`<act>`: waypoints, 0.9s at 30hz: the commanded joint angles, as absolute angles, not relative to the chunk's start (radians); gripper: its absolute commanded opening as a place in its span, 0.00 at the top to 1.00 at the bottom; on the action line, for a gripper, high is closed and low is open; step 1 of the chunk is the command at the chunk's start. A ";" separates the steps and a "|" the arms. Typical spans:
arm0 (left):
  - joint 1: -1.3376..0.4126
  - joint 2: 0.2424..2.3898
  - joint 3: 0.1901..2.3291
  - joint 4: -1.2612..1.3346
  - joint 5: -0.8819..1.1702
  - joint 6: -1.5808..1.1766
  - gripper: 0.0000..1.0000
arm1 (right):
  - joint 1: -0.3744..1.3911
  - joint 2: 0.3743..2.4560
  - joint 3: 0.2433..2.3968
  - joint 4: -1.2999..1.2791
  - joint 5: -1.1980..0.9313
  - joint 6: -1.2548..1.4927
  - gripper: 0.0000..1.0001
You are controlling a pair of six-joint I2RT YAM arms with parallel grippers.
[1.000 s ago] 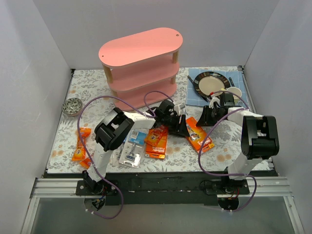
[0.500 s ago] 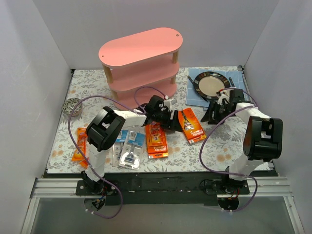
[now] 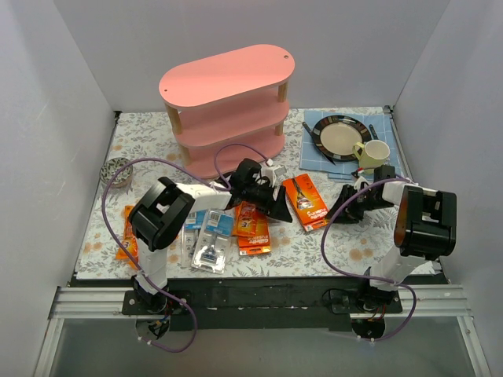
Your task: Place and organize the shaving razors onto the shelf
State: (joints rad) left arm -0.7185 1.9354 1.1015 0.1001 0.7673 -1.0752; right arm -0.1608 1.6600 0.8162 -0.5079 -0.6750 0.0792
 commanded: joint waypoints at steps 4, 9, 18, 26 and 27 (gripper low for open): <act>-0.735 1.888 1.101 0.149 0.758 -1.098 0.32 | -0.160 1.718 0.798 -0.423 -0.710 0.109 0.57; -0.741 1.893 1.077 0.199 0.738 -1.247 0.25 | -0.160 1.727 0.785 -0.402 -0.741 0.120 0.75; -0.750 1.888 0.950 0.368 0.741 -1.434 0.17 | -0.170 1.720 0.802 -0.362 -1.008 0.238 0.99; -0.738 1.966 0.936 0.535 0.864 -1.560 0.18 | -0.176 1.710 0.729 -0.291 -1.101 0.357 0.99; -0.733 1.971 0.936 0.540 0.861 -1.574 0.18 | -0.176 1.709 0.723 -0.291 -1.104 0.362 0.99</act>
State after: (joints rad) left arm -0.7387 1.9533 0.9501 0.4755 0.8131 -1.4925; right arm -0.1703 1.7111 0.7544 -0.3168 -1.0245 0.3023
